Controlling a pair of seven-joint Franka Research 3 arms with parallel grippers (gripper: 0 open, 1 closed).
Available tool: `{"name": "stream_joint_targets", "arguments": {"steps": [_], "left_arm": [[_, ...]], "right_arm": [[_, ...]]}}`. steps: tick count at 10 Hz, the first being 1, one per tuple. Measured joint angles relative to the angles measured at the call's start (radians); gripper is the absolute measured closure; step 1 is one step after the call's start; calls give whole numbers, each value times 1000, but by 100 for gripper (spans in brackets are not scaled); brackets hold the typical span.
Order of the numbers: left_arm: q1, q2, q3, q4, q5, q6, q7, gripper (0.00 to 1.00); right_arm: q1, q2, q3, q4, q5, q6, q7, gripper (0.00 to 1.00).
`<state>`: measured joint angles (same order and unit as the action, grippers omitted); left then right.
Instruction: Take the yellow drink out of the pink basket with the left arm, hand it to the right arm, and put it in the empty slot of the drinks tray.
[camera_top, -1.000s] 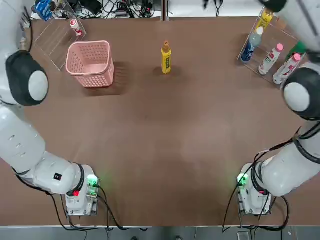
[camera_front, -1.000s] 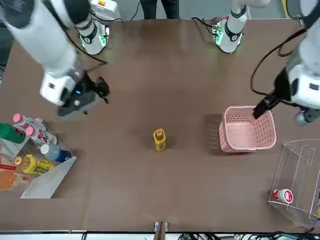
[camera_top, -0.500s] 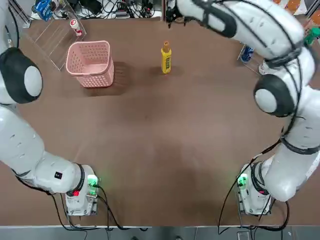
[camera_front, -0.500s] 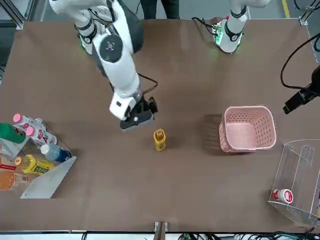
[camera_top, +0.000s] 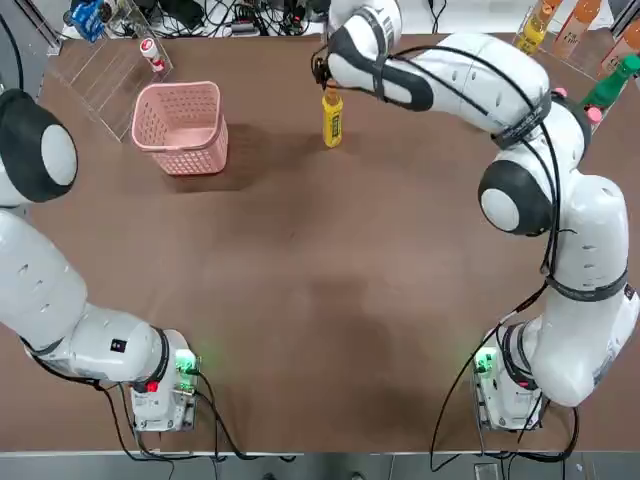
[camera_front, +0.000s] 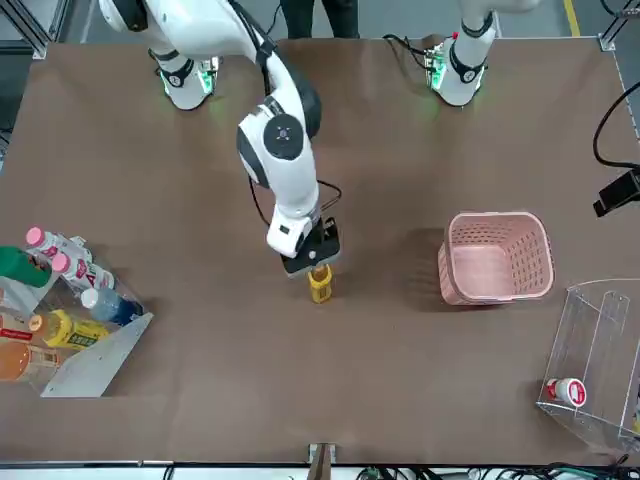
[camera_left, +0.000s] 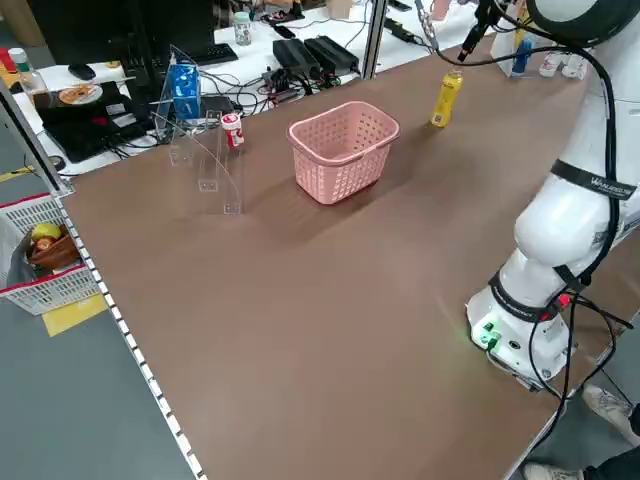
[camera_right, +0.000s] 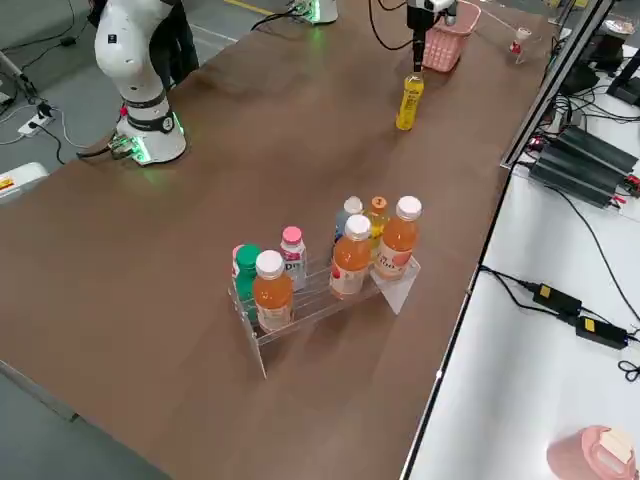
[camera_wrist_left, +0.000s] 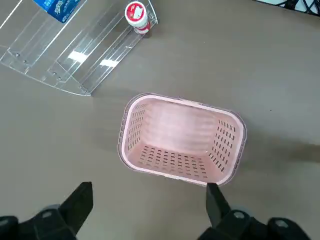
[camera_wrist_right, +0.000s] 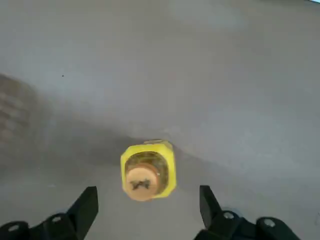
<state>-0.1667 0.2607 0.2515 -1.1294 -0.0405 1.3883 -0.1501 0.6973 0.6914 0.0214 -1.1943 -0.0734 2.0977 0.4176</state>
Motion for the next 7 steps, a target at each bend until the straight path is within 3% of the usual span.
{"name": "stream_joint_targets", "arguments": {"steps": [3,6,7], "left_arm": [[0,-1,0,0,0,0,1,0],[-1,-1,-1,0,0,0,1,0],[-1,-2,-1,0,0,0,1,0]], "right_arm": [[4,25,-4,-5,-6,58,-4,18],[4,28,-11,-5,-7,61,-11,30],[4,28,-12,-5,-7,61,-12,40]]}}
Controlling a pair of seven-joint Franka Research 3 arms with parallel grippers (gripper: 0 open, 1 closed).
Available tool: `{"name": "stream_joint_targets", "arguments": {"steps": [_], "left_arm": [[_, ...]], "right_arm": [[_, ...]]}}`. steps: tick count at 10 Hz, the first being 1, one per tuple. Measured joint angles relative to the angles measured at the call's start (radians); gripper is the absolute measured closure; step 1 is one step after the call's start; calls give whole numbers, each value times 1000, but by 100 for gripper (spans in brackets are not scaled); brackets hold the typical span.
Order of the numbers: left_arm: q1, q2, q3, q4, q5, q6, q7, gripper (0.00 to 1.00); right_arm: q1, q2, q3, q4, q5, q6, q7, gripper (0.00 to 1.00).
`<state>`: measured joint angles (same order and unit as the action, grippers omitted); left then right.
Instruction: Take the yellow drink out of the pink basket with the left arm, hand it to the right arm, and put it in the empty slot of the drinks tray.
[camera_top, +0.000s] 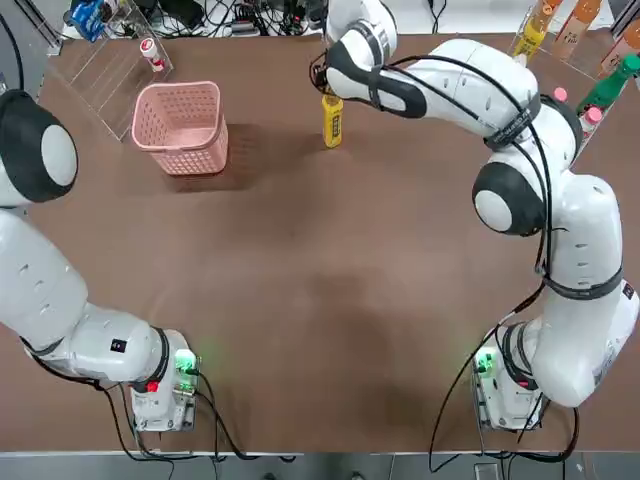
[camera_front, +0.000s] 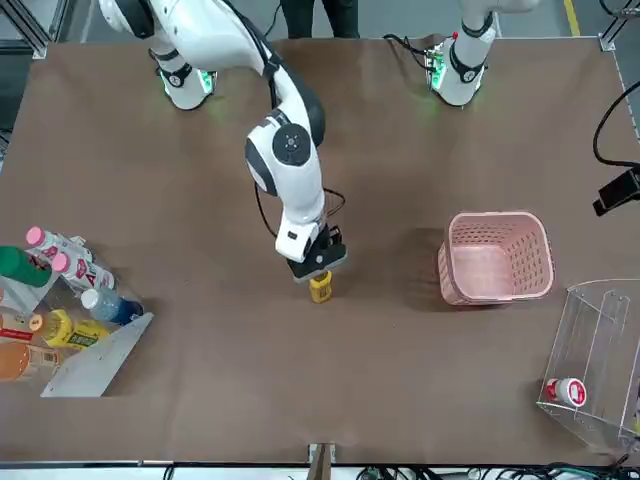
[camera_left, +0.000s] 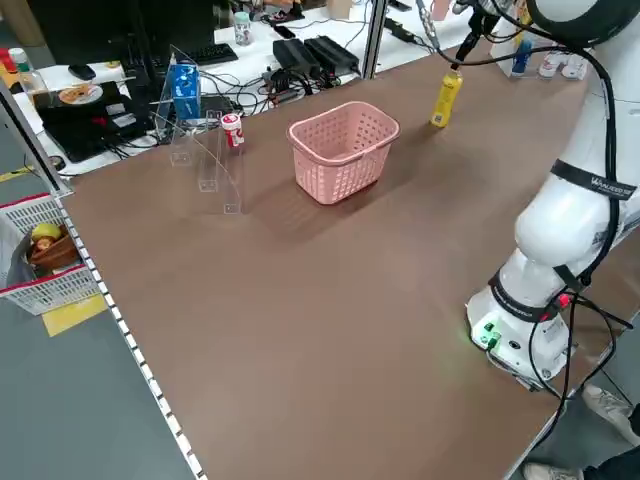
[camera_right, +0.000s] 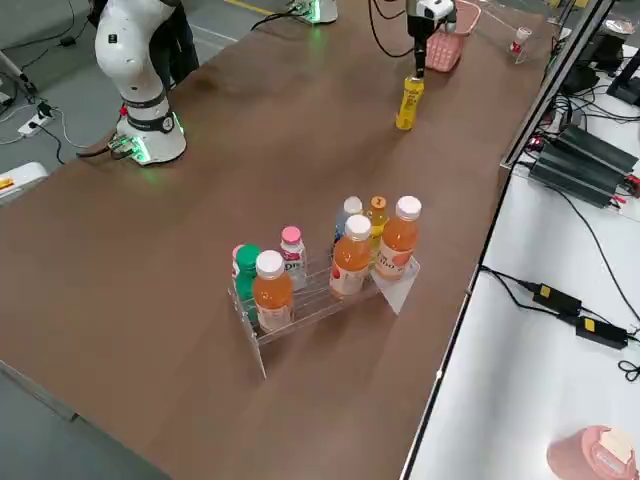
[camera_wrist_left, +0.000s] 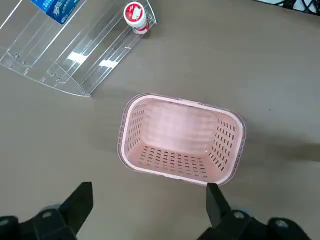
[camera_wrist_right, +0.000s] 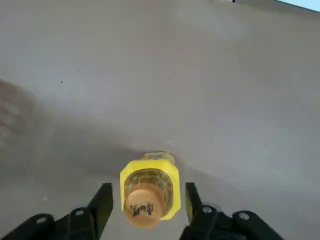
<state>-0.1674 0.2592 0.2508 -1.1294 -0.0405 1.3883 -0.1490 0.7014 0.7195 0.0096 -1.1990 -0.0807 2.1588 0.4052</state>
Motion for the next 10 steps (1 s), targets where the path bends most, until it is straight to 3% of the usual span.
{"name": "stream_joint_targets", "arguments": {"steps": [5,7,8,10], "left_arm": [[0,0,0,0,0,0,0,0],[0,0,0,0,0,0,0,0],[0,0,0,0,0,0,0,0],[0,0,-1,0,0,0,0,0]], "right_arm": [[2,7,0,-2,-14,2,-1,47],[2,10,1,-2,-14,8,-1,55],[4,11,1,-2,-14,10,-1,64],[6,11,1,-2,-15,11,-1,66]]}}
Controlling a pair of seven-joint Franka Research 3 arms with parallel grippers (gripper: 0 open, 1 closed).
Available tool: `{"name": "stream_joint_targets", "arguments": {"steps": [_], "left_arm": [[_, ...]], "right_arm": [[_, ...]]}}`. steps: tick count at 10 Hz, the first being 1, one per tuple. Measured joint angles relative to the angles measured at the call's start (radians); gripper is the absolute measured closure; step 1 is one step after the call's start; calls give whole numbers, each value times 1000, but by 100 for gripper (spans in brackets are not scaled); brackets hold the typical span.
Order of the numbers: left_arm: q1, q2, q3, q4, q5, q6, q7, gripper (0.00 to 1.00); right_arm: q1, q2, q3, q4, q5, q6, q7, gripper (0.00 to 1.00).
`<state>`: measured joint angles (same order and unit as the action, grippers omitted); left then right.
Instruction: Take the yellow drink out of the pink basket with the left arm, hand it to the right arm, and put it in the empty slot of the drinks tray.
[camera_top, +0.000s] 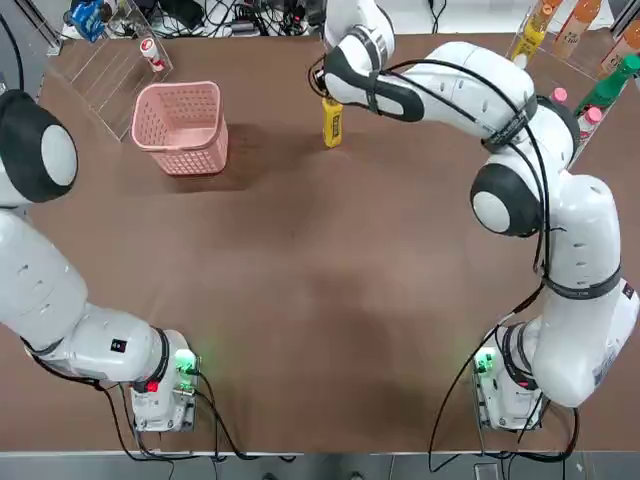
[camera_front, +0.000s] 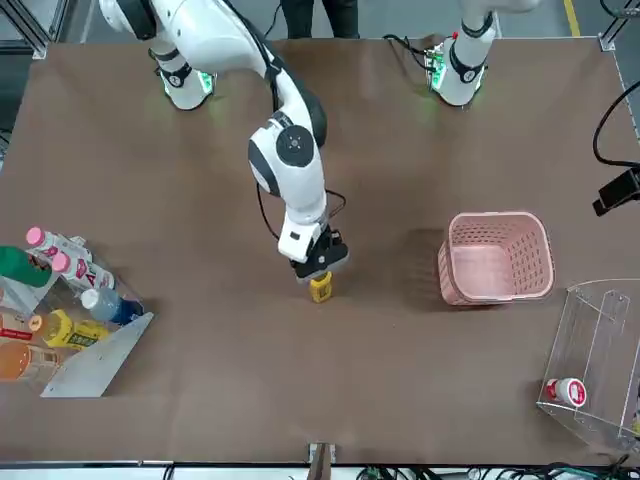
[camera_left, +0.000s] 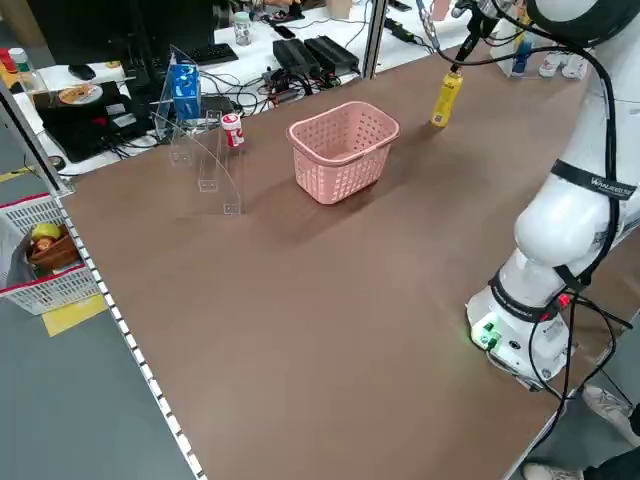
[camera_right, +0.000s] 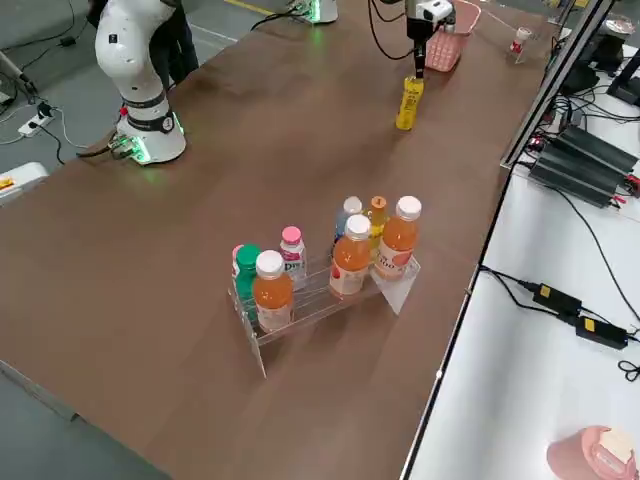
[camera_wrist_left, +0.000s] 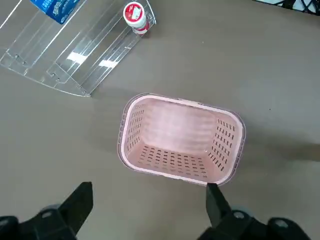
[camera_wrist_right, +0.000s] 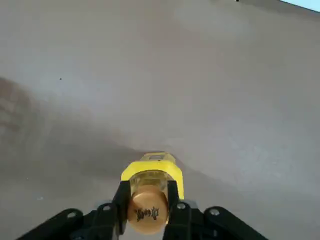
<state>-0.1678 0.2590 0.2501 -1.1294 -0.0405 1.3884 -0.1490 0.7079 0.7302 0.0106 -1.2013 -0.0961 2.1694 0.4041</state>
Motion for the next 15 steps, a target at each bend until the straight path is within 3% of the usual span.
{"name": "stream_joint_targets", "arguments": {"steps": [4,7,9,13,15], "left_arm": [[0,0,0,0,0,0,0,0],[0,0,0,0,0,0,0,0],[-1,-1,0,0,0,0,0,0],[-1,-1,0,0,0,0,0,0],[-1,-1,0,0,0,0,0,0]], "right_arm": [[-20,-13,-10,12,1,-58,5,67],[-93,-131,-26,32,1,-213,18,67],[-175,-210,-32,31,19,-315,27,67],[-452,-300,-37,30,32,-512,-88,67],[-508,-345,-40,29,31,-564,-114,67]]}}
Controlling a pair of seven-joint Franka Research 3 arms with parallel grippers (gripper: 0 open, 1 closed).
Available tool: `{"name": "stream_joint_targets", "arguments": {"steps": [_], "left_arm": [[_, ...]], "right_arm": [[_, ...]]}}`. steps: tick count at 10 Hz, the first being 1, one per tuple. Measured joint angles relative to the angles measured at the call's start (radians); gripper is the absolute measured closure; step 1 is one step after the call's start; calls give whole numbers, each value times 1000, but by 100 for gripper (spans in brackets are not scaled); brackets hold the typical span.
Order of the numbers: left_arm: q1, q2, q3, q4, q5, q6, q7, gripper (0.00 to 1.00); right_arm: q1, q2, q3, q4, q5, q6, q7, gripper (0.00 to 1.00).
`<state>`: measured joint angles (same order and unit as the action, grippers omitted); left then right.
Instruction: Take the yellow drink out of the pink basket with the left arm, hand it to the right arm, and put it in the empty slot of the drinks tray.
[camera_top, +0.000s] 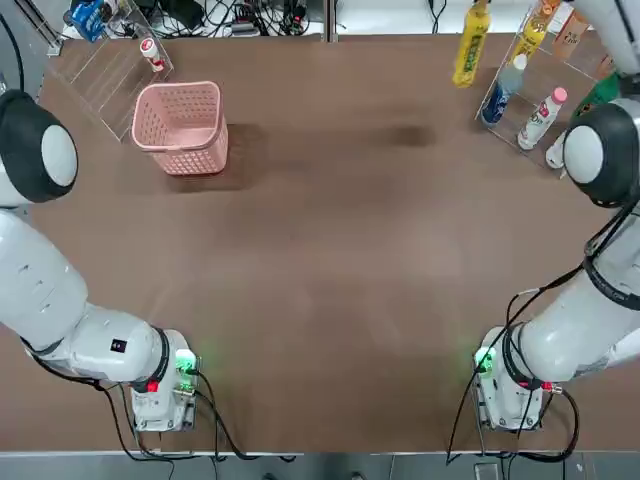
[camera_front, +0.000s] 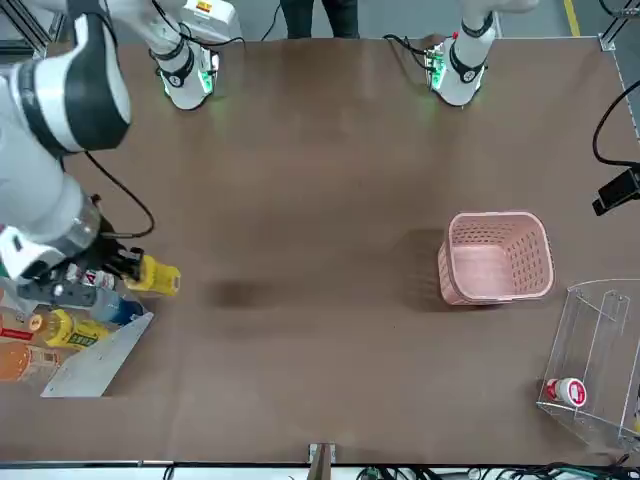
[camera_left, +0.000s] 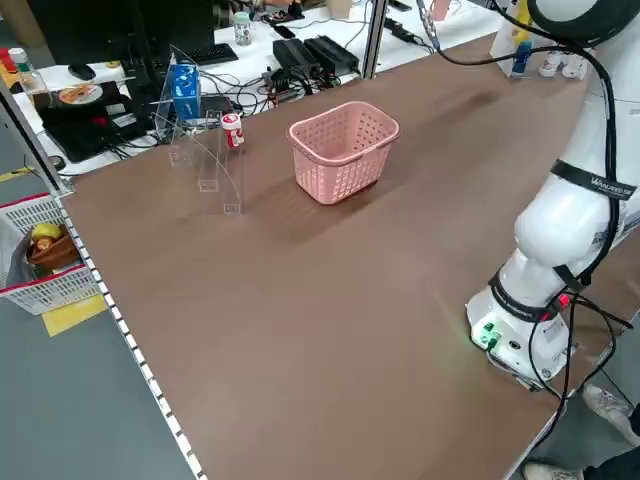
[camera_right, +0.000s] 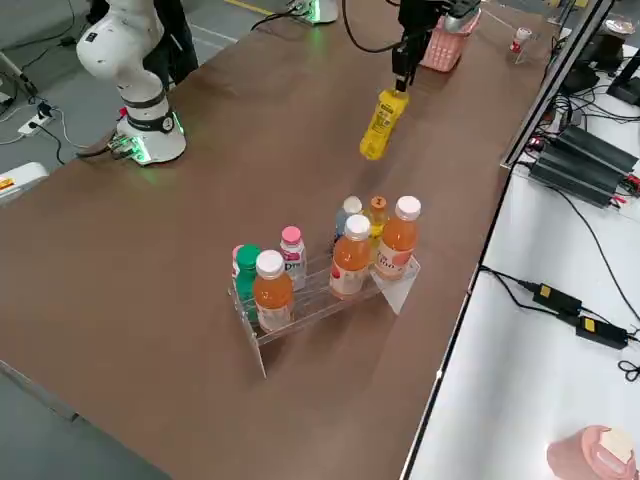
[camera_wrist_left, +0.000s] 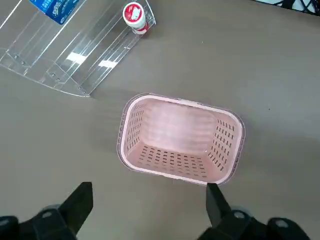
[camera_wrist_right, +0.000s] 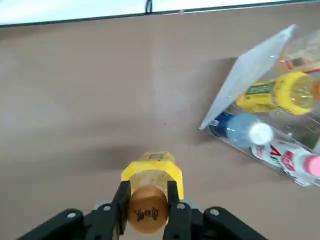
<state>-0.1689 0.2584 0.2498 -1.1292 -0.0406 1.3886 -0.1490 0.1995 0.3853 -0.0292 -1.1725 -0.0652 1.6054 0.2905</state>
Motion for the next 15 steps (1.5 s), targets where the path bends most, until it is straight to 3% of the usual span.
{"name": "stream_joint_targets", "arguments": {"steps": [5,11,15], "left_arm": [[0,0,0,0,0,0,0,0],[0,0,0,0,0,1,0,0],[0,0,0,0,0,1,0,0]], "right_arm": [[-49,-16,-61,-1,-1,-44,165,67],[-170,-45,-66,0,0,40,390,67],[-180,-57,-69,2,-1,42,414,67]]}}
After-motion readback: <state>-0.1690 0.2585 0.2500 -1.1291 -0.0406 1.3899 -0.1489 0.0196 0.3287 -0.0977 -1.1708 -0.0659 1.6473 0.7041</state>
